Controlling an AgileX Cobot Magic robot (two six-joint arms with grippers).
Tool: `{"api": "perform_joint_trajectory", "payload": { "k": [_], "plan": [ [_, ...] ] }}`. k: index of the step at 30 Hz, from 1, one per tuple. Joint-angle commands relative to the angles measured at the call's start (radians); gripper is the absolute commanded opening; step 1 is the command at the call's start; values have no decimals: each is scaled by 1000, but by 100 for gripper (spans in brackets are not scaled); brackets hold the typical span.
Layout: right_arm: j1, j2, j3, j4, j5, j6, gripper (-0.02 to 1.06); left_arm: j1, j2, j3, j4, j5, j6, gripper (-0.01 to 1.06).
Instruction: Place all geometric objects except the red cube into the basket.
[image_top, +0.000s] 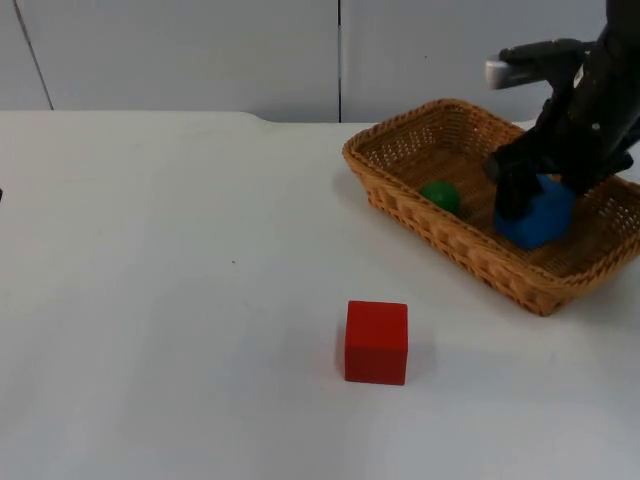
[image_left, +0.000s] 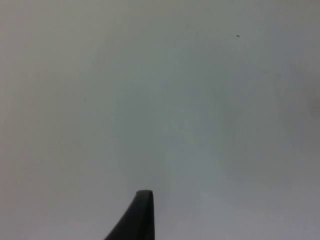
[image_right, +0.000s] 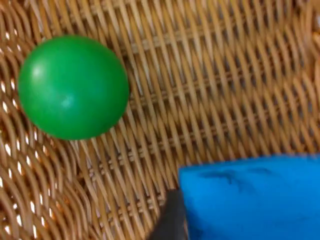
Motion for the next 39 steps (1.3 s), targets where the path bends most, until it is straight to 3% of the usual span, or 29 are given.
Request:
{"api": "perform_joint_trajectory", "payload": {
  "k": [1,8,14,20,26,31,39],
  "plan": [
    [5,-7,-7,0,2,-8,79,2,-6,7,7,-13,-4,105],
    [5,-86,-7,0,28,-20,80,2,-6,7,7,-13,-4,105],
    [5,-339,-5,22,117,-42,80,2,-6,7,11,-18,-4,105],
    [5,-532,44,22,133,-42,80,2,-6,7,11,-20,-4,105],
    [5,-752,204,22,114,-42,80,2,-6,7,11,-20,-4,105],
    [5,-944,428,24,47,-28,80,2,-6,7,22,-22,-4,105],
    [5,-1107,636,41,-44,-27,80,2,-6,7,29,-50,-12,105]
  ]
}}
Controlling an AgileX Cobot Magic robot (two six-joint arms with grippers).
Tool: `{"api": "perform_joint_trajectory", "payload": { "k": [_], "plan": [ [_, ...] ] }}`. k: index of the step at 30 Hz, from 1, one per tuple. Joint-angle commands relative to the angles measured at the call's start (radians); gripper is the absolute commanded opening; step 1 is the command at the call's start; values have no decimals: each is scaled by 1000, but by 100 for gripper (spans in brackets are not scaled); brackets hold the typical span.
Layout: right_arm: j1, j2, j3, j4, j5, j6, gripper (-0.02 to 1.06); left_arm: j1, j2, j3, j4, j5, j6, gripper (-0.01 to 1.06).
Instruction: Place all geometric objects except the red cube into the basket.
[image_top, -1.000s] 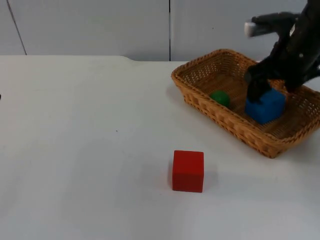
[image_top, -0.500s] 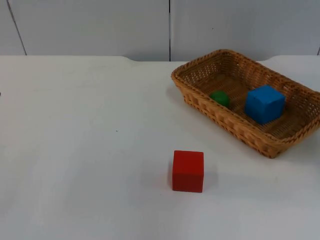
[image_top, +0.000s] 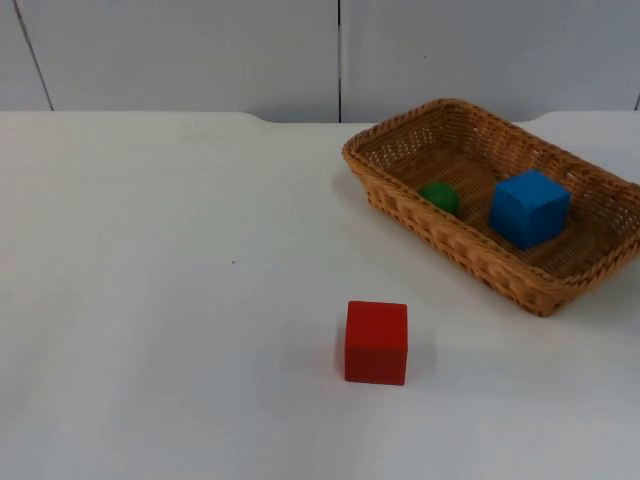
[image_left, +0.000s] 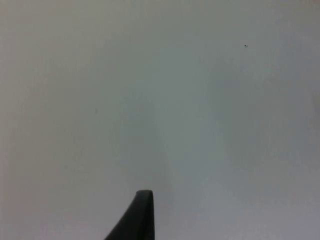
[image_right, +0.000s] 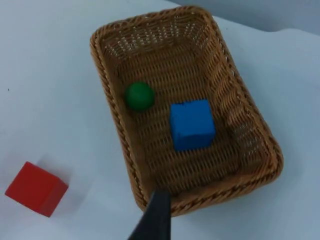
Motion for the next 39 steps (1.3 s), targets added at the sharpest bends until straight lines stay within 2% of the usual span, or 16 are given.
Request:
{"api": "perform_joint_trajectory", "payload": {
  "k": [1,7,9,14,21,24,30,33,34,39],
  "plan": [
    [5,-51,49,3,-55,2,80,2,-8,7,10,-17,-18,105],
    [5,-153,68,5,-63,2,80,2,-55,7,17,-13,-50,105],
    [5,-220,68,7,-50,2,80,2,-134,7,42,-13,-65,105],
    [5,-352,76,7,33,2,80,2,-277,7,41,-15,-72,105],
    [5,-587,204,7,78,14,80,2,-496,7,89,33,-72,105],
    [5,-709,264,7,132,22,80,2,-571,7,138,99,-77,105],
    [5,-902,351,2,204,22,80,2,-636,7,138,203,-102,105],
    [5,-1003,384,2,284,22,80,2,-663,12,138,228,-102,105],
    [5,-1003,384,2,284,22,80,2,-663,12,138,228,-102,105],
    [5,-1126,413,2,403,48,80,2,-767,123,137,224,-102,105]
  ]
}}
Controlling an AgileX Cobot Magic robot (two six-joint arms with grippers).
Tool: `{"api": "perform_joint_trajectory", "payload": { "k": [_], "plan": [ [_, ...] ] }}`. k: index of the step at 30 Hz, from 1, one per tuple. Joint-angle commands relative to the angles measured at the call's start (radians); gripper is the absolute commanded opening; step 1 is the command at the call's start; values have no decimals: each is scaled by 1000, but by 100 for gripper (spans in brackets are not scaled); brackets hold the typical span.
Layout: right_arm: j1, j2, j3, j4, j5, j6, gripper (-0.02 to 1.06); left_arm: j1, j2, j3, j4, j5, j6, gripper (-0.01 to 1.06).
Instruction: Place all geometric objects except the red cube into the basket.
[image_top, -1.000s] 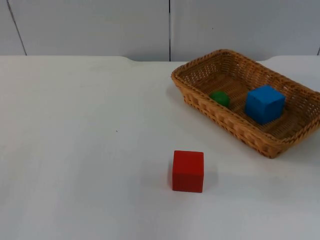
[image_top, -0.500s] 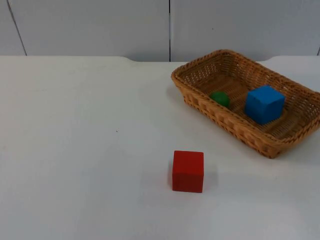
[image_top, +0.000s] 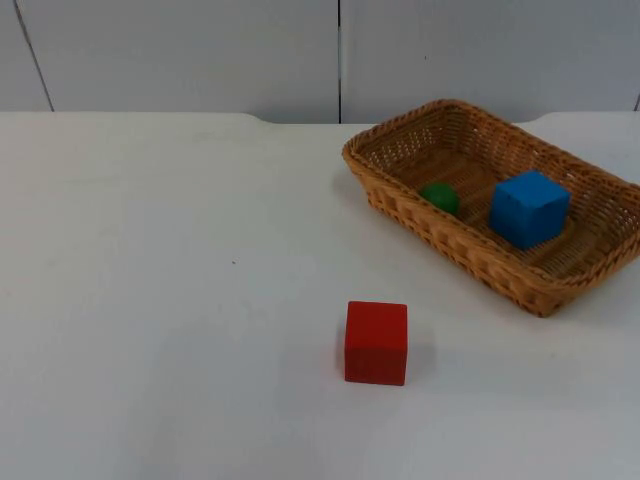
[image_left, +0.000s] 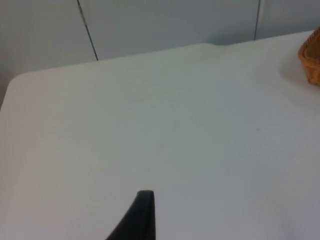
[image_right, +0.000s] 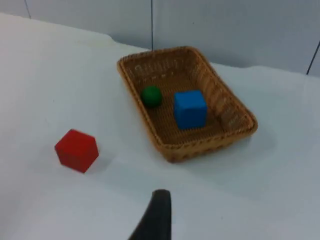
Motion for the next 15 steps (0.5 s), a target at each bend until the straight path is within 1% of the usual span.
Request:
{"api": "perform_joint_trajectory", "payload": {
  "k": [1,2,3,5,9,11,12,13,15],
  "plan": [
    [3,-33,13,-2,42,10,80,0,-46,43,3,7,-8,105],
    [3,-33,24,-2,62,10,80,0,-75,61,1,9,-8,105],
    [3,-33,29,-5,101,10,80,0,-99,65,-7,9,-10,105],
    [3,-33,44,-8,116,5,80,0,-162,65,-18,9,-10,105],
    [3,-33,51,1,79,-9,80,0,-214,65,-20,12,-10,105],
    [3,-33,75,1,42,-9,80,0,-214,56,-38,61,-23,105],
    [3,-33,75,1,42,-9,80,0,-214,56,-55,85,-25,105],
    [3,-33,75,1,42,-9,80,0,-214,56,-55,85,-25,105],
    [3,-33,75,1,42,-9,80,0,-214,63,-84,118,-35,105]
  ]
}}
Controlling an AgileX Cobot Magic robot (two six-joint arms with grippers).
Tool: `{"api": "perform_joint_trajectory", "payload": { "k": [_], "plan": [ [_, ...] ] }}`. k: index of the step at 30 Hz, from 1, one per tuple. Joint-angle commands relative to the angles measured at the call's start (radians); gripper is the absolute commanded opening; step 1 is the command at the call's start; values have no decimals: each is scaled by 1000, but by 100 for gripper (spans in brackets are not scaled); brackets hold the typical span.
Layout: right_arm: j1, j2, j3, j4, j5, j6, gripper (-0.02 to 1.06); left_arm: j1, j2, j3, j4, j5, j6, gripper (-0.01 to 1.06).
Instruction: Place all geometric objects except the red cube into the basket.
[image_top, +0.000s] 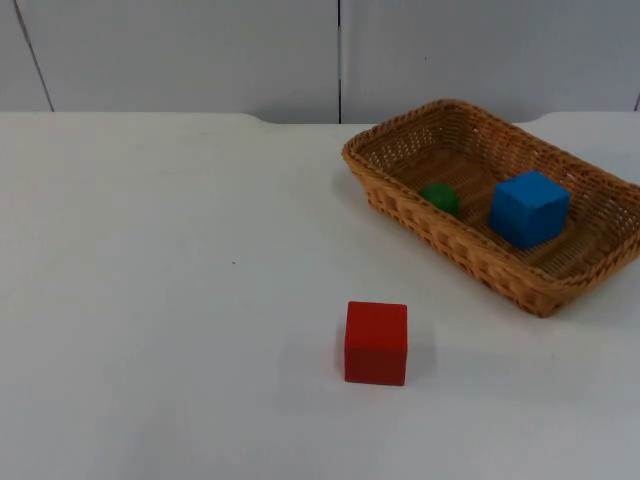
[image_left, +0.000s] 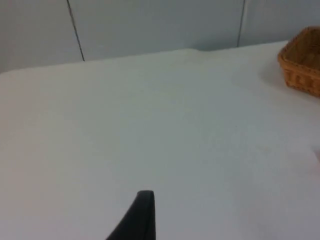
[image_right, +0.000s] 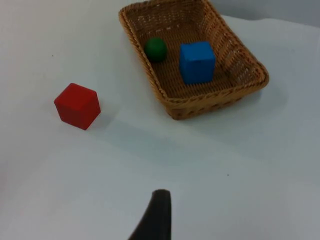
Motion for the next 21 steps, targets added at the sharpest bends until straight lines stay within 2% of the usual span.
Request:
{"api": "perform_joint_trajectory", "payload": {
  "k": [1,21],
  "plan": [
    [0,-3,7,2,-18,-8,80,0,-5,12,-36,36,-18,105],
    [0,-3,7,10,-20,-5,80,0,-5,28,-26,52,-35,105]
  ]
}}
